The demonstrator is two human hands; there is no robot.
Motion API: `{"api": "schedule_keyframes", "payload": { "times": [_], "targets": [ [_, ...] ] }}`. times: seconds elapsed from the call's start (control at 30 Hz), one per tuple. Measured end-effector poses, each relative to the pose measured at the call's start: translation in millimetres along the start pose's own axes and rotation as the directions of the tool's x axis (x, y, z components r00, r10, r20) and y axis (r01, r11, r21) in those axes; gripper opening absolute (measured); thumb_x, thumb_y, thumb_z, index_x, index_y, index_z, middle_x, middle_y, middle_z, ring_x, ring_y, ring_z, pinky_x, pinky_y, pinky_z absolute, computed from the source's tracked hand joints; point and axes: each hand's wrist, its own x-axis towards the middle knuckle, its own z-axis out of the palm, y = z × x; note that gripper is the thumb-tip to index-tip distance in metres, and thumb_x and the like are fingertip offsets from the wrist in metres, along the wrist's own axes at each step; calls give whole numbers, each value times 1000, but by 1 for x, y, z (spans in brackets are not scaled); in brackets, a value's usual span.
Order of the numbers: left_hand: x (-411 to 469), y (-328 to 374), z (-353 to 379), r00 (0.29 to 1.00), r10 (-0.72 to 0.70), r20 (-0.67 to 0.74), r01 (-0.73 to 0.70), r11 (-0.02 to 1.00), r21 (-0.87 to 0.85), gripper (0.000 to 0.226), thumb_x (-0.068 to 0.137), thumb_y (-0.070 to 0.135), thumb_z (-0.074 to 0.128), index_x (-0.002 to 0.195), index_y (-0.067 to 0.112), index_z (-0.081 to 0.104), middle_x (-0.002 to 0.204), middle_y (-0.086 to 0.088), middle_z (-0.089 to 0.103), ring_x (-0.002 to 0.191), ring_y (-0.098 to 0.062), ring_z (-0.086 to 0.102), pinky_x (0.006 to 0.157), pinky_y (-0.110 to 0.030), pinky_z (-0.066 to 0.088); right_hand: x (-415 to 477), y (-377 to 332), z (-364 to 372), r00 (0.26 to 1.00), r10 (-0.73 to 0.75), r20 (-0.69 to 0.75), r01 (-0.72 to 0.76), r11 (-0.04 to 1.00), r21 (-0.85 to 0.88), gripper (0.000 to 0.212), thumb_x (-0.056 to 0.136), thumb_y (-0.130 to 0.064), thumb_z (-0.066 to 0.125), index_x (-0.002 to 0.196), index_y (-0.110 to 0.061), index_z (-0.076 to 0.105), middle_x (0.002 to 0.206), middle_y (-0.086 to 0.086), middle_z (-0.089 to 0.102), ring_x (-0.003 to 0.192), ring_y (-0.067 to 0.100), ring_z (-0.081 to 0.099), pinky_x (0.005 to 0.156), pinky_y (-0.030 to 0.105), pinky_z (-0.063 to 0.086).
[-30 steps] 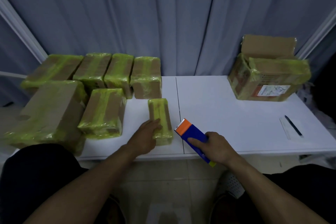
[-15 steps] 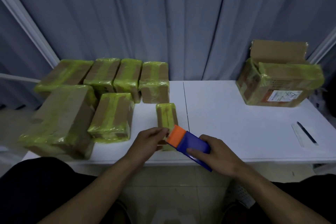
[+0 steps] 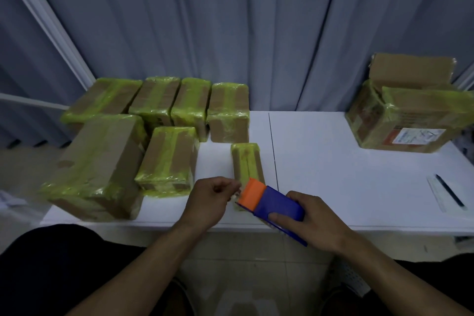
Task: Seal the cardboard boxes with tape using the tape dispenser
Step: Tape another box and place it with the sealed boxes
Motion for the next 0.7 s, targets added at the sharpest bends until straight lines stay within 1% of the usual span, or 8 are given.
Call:
{"api": "schedule_keyframes", "payload": {
  "times": [0.07, 0.13, 0.2, 0.27, 0.3, 0.43, 0.57, 0.7],
  "targets": [
    [0, -2, 1, 1000, 7, 1, -7, 999, 35, 13, 94, 17, 66, 89, 21, 77, 80, 13, 74, 68, 8, 63, 62, -7, 46, 0, -2, 1, 1000, -8, 14, 9, 1000, -26, 41, 77, -69, 67, 93, -32, 60, 82, -13, 66, 73, -1, 66, 60, 13, 49],
    [3, -5, -1, 1000, -5, -18, 6, 1000, 24, 15, 95, 16, 65, 87, 23, 76, 79, 15, 73, 69, 9, 64, 62, -8, 45, 0, -2, 0, 999, -12, 33, 13, 999, -35, 47, 74, -74, 63, 94, -32, 60, 84, -13, 67, 74, -1, 66, 61, 14, 51],
    [7, -7, -8, 997, -10, -70, 10, 1000, 6, 17, 95, 15, 64, 85, 25, 74, 75, 18, 73, 70, 9, 64, 62, -9, 45, 0, 0, -3, 998, -13, 54, 17, 997, -78, 51, 74, -78, 61, 97, -32, 61, 86, -13, 69, 75, 0, 67, 64, 15, 54],
    [13, -11, -16, 993, -17, -119, 17, 1000, -4, 15, 95, 16, 65, 88, 24, 75, 75, 20, 73, 70, 11, 63, 62, -7, 45, 1, 1, -6, 998, -3, 57, 9, 993, -118, 53, 74, -79, 60, 97, -31, 61, 86, -13, 69, 75, -1, 67, 64, 16, 54],
    [15, -13, -18, 991, -28, -128, 27, 1000, -8, 13, 95, 16, 65, 89, 23, 75, 75, 19, 73, 70, 11, 63, 63, -6, 45, 1, 1, -8, 999, 6, 53, 1, 992, -126, 52, 74, -78, 60, 96, -30, 61, 85, -13, 69, 75, -2, 67, 63, 15, 52],
    [19, -26, -18, 975, -113, -193, 96, 991, -92, 12, 94, 15, 67, 86, 20, 74, 79, 11, 74, 69, 12, 64, 68, -11, 43, 1, 0, -13, 999, 18, 47, -10, 984, -178, 44, 78, -74, 63, 89, -32, 58, 80, -14, 66, 73, -7, 64, 58, 10, 46],
    [24, -36, -21, 958, -172, -228, 144, 980, -134, 8, 94, 16, 66, 94, 15, 75, 86, 7, 74, 80, 6, 64, 69, -12, 41, 2, 5, -19, 997, 42, 58, -29, 979, -200, 48, 76, -76, 61, 90, -30, 60, 80, -11, 68, 72, -4, 65, 59, 14, 48],
    [24, -44, -18, 954, -192, -232, 163, 977, -139, 9, 95, 15, 65, 95, 13, 74, 86, 5, 74, 84, -1, 64, 69, -13, 40, 5, 3, -22, 992, 65, 112, -37, 971, -238, 51, 74, -79, 59, 93, -32, 59, 84, -15, 68, 74, -3, 67, 63, 15, 51]
  ]
}}
